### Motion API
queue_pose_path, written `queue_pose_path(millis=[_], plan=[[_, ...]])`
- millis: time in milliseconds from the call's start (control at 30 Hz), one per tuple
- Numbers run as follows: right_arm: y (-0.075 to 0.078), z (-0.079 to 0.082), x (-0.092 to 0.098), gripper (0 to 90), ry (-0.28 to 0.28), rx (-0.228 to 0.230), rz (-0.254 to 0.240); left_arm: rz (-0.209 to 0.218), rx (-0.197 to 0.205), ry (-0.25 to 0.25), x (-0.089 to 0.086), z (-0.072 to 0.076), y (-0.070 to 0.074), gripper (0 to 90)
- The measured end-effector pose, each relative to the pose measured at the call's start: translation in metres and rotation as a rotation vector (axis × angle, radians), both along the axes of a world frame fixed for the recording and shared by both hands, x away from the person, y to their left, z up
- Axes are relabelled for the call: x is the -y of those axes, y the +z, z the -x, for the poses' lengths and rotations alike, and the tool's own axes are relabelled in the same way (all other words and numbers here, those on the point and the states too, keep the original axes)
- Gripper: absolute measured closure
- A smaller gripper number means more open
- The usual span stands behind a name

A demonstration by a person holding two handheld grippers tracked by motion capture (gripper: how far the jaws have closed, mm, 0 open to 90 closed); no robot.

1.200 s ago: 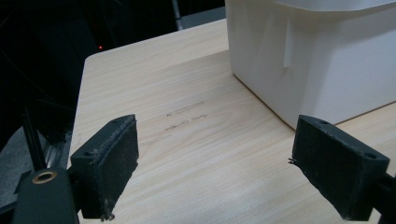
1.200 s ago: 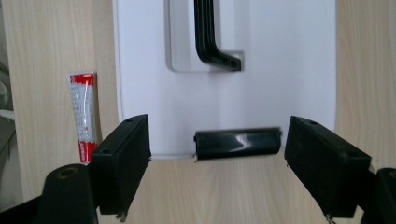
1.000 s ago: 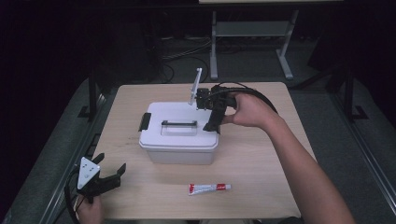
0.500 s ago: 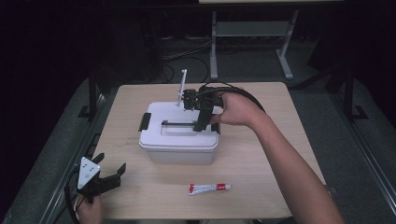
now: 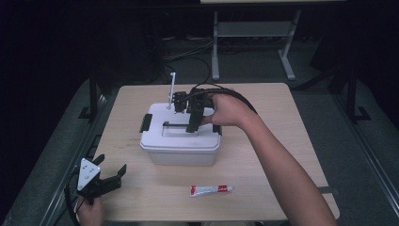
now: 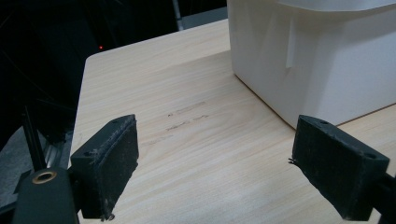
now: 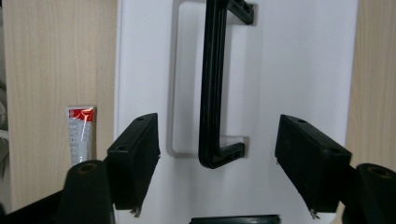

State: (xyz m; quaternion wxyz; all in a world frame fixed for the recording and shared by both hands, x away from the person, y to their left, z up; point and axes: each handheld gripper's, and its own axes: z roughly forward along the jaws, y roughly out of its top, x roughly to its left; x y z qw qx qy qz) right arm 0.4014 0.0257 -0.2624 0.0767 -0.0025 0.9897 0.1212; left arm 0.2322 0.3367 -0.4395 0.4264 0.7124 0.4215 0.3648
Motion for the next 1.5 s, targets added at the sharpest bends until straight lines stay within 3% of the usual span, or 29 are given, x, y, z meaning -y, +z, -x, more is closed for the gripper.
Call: queue_pose_path(millis=[333,667,867,1233,1500], plan=[[-0.002,-0.004,-0.016,42.6,0.014,-0.004,0.016,0.008,0.003,0.007,-0.002,0.000,0.000,14.0],[-0.008,-0.006,-0.032,56.7,0.027,-0.004,0.081,0.015,0.003,0.007,-0.003,0.000,0.000,14.0],[-0.007,-0.010,-0.033,63.9,0.020,-0.026,0.070,0.020,0.004,0.006,-0.003,0.000,0.000,14.0],[0.001,-0.021,-0.033,73.0,-0.012,-0.007,0.069,0.021,0.005,0.004,-0.002,0.000,0.000,14.0],[-0.003,-0.032,-0.035,77.3,-0.030,-0.042,0.057,0.026,0.005,0.008,-0.004,0.000,0.000,14.0]])
